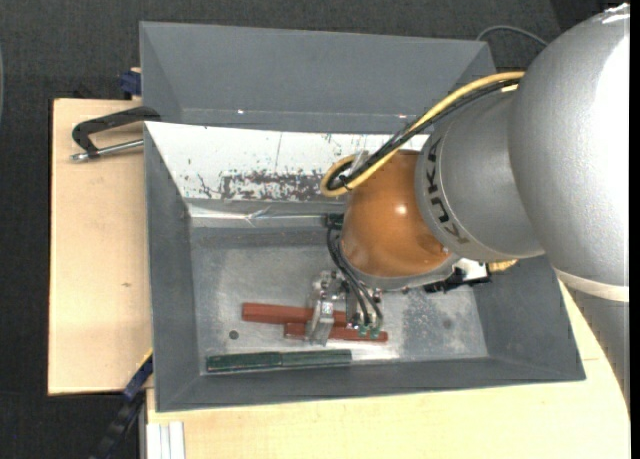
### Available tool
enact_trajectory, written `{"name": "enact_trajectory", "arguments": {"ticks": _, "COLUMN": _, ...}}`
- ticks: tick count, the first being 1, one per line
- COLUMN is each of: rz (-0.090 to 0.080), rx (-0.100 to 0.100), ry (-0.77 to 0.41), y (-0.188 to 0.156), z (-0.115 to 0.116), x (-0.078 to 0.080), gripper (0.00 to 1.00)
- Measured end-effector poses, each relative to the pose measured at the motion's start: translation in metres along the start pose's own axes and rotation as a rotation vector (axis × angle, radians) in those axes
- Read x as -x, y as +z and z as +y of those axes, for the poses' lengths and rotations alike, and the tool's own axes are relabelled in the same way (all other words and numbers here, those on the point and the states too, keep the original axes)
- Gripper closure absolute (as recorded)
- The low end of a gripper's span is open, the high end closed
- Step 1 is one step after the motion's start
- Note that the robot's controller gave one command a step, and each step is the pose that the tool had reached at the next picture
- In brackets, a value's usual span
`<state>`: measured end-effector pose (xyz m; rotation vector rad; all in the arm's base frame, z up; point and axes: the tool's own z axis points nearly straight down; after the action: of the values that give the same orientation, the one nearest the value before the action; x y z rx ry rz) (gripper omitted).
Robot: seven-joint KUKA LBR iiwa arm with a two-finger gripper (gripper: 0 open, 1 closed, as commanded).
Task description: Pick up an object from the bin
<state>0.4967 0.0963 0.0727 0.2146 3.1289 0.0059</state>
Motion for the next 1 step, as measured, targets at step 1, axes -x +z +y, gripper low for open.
{"name": "enact_trajectory", "arguments": {"ticks": 1, "rz": 0.000, "rx": 0.000, "ry": 0.000, "y": 0.0000, "z": 0.0000, "x": 0.0000, "gripper": 1.00}}
